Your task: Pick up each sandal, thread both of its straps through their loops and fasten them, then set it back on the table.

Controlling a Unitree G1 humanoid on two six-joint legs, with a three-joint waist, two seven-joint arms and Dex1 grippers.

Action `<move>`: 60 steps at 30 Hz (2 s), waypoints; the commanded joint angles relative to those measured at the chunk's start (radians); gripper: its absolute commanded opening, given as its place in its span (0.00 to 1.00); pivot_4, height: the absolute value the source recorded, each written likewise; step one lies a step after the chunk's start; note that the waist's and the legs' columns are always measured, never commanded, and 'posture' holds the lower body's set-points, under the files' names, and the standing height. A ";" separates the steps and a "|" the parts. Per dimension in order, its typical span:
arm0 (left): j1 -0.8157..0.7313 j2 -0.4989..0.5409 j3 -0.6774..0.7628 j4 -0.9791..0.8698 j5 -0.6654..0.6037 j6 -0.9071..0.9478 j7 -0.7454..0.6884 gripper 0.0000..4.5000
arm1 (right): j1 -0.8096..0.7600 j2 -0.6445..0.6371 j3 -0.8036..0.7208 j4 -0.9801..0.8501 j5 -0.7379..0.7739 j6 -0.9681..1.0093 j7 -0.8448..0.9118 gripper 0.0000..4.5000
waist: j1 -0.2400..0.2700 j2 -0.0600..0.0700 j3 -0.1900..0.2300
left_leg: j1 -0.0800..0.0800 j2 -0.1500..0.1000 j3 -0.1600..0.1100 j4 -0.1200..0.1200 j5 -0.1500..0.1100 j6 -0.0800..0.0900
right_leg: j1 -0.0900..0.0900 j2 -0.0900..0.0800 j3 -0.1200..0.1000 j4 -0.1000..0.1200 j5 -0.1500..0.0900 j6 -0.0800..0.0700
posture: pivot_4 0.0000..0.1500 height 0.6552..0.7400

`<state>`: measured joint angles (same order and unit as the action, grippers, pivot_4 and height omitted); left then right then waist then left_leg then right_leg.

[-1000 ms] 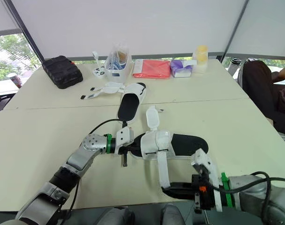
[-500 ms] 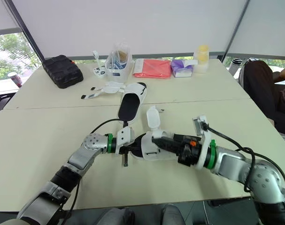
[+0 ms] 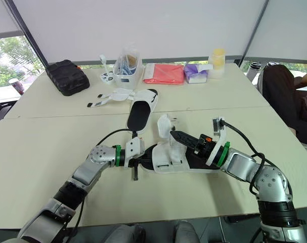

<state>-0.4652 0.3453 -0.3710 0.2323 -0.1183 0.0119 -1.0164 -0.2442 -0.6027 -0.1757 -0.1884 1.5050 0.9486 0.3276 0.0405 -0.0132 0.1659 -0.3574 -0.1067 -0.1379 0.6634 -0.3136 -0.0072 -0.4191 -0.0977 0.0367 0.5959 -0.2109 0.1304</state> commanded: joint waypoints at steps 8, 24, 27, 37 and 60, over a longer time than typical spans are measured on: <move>0.023 0.003 -0.024 0.045 0.051 0.027 0.014 0.00 | -0.155 -0.167 0.115 -0.051 -0.505 -0.190 0.195 0.75 | 0.000 0.003 0.000 | 0.000 0.000 0.001 0.000 0.000 0.000 | 0.000 0.000 0.000 0.000 0.000 0.000 | 1.00 1.00; 0.038 -0.001 -0.027 0.037 0.051 0.033 0.024 0.00 | -0.144 -0.361 0.439 -0.421 -1.143 -0.376 0.463 0.75 | 0.000 0.005 0.001 | -0.001 0.000 0.000 0.000 0.000 0.000 | -0.001 -0.001 -0.001 0.000 0.000 0.002 | 1.00 1.00; 0.035 -0.007 -0.030 0.040 0.051 0.035 0.026 0.00 | -0.134 -0.303 0.411 -0.414 -1.090 -0.284 0.445 0.75 | 0.002 0.005 0.001 | -0.001 0.000 0.000 0.000 0.000 0.000 | -0.001 -0.001 -0.001 0.000 0.000 0.001 | 1.00 1.00; 0.013 -0.018 -0.030 0.070 0.057 0.020 0.026 0.00 | -0.213 -0.236 0.357 -0.292 -0.934 -0.031 0.520 0.75 | 0.002 0.005 0.001 | -0.001 -0.001 0.000 0.000 0.000 0.000 | 0.000 -0.001 -0.001 0.000 0.000 0.001 | 1.00 1.00; 0.035 -0.024 -0.016 0.062 0.057 0.019 0.052 0.00 | -0.326 -0.176 0.400 -0.320 -0.994 0.048 0.555 0.01 | 0.001 0.005 0.001 | -0.001 -0.001 0.000 0.000 0.000 0.000 | 0.000 -0.001 -0.001 0.000 0.000 0.001 | 1.00 1.00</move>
<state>-0.4607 0.3141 -0.3652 0.2455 -0.1103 0.0086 -0.9800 -0.5654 -0.7973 0.3156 -0.4859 0.4464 0.9825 0.8815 0.0416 -0.0082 0.1665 -0.3582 -0.1074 -0.1384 0.6635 -0.3136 -0.0076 -0.4197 -0.0985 0.0354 0.5957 -0.2107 0.1315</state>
